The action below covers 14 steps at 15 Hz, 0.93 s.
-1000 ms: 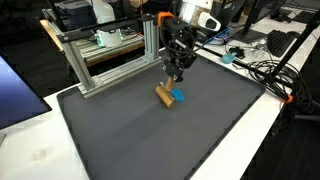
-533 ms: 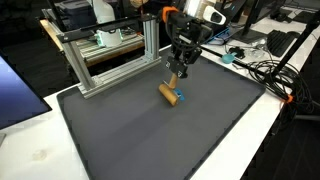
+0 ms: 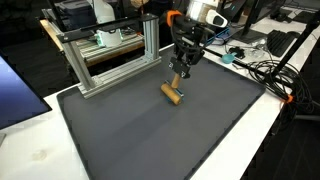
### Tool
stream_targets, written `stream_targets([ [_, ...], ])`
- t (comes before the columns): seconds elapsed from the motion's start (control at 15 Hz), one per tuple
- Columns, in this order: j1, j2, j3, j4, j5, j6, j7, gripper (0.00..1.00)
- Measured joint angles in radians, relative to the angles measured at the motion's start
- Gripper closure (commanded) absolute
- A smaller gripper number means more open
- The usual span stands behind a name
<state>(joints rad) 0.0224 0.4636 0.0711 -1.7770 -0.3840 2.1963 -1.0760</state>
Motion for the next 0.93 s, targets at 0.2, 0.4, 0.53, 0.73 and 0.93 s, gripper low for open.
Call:
stream_targets([
  [0.2,0.0,0.001,0.004,0.0,0.0,0.0,-0.007,0.78],
  [0.4,0.0,0.001,0.012,0.0,0.001,0.0,-0.021,0.78],
  [0.53,0.0,0.001,0.019,0.0,0.001,0.0,-0.03,0.78],
  [0.73,0.0,0.001,0.026,0.001,0.001,0.0,-0.038,0.78],
  [0.93,0.0,0.001,0.03,0.001,0.001,0.0,-0.043,0.78],
])
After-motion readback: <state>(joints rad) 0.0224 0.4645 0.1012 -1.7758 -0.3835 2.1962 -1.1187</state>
